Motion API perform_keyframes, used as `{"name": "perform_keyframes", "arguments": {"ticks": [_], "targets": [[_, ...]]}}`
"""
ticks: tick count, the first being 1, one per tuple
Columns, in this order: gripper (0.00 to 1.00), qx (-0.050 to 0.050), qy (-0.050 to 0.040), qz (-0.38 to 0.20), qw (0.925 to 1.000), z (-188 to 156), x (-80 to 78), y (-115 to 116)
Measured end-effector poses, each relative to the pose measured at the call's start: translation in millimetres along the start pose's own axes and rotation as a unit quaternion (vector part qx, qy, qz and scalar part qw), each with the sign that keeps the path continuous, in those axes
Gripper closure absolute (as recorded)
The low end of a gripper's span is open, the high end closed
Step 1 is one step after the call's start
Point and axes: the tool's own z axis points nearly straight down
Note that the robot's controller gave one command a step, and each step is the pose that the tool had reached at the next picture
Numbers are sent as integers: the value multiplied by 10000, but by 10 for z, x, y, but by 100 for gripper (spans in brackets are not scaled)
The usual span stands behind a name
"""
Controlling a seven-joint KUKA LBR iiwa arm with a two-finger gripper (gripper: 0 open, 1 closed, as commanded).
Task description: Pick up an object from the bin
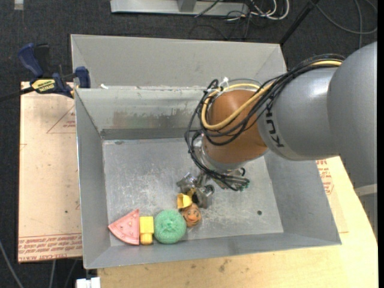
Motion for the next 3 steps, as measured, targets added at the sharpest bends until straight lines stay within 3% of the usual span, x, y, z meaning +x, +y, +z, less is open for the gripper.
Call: {"name": "perform_keyframes", "arguments": {"ticks": [3], "targets": [[100, -1, 0, 3, 10000, 0, 0, 0]]}}
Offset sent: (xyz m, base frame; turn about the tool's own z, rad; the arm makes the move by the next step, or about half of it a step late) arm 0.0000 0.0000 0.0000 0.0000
